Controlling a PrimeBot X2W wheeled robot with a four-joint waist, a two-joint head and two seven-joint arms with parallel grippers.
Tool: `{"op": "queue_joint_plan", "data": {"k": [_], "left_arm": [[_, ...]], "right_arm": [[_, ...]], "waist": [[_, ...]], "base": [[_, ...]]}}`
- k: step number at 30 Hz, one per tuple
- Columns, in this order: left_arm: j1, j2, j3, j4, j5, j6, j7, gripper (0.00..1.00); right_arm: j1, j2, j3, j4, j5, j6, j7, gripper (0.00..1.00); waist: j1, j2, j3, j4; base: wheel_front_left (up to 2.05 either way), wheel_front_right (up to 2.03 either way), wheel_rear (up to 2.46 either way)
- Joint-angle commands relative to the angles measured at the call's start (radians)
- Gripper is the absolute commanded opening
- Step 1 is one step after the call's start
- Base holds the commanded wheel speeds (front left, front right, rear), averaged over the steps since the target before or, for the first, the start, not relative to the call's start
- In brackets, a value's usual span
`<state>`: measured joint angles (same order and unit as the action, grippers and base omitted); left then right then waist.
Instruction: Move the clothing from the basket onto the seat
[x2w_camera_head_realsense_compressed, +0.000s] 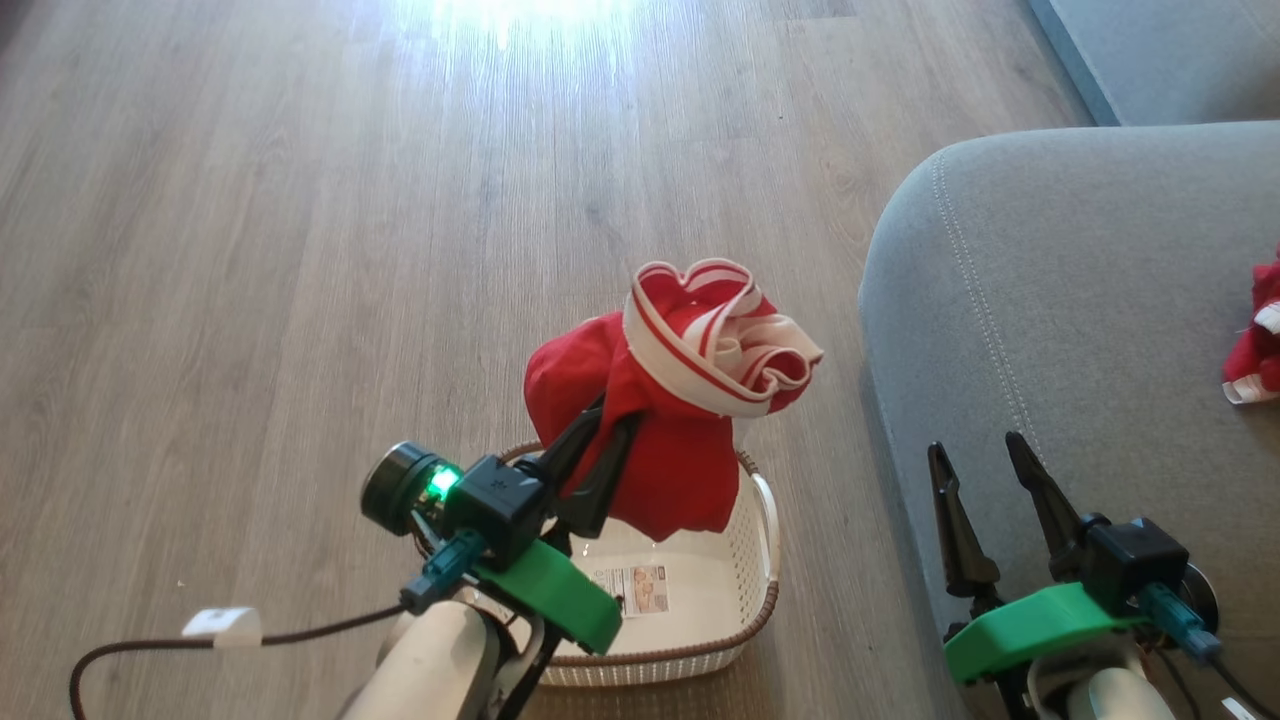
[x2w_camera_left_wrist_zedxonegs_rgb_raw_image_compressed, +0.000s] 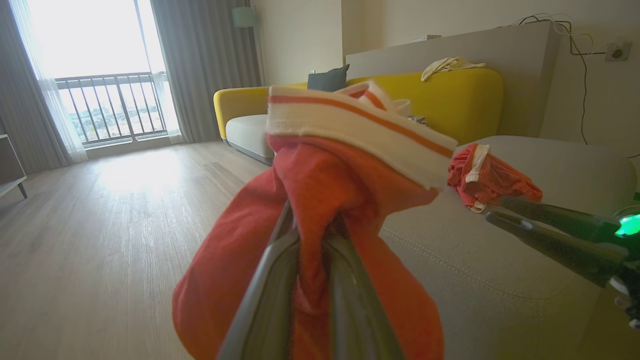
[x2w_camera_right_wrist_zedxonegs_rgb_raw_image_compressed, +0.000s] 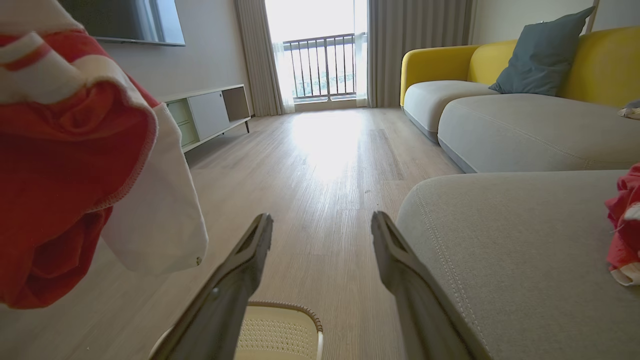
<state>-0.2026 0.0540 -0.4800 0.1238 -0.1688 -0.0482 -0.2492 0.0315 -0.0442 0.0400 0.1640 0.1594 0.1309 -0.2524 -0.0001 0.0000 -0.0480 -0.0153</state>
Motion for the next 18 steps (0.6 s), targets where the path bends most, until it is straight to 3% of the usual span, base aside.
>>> {"op": "queue_joint_plan", "data": {"k": [1,12,18], "left_arm": [[-0.038,-0.004,0.030,-0.044,-0.010,0.007,-0.013,0.00],[-0.055,-0.004,0.041,-0.293,-0.051,0.041,-0.013,0.00],[-0.040,-0.004,0.038,-0.323,-0.047,0.047,-0.013,0.00]], "right_arm": [[-0.025,-0.006,0.020,-0.038,-0.005,0.000,-0.009,1.00],[-0.027,-0.006,0.013,-0.037,-0.008,0.000,-0.009,1.00],[-0.029,-0.006,0.020,-0.032,-0.007,0.000,-0.009,1.00]], "waist": [[0.0001,0.0000,0.000,0.000],[0.0001,0.0000,0.007,0.002],[0.0001,0.0000,0.003,0.002]], "base": [[0.00,0.00,0.00],[0.00,0.00,0.00],[0.00,0.00,0.00]]}}
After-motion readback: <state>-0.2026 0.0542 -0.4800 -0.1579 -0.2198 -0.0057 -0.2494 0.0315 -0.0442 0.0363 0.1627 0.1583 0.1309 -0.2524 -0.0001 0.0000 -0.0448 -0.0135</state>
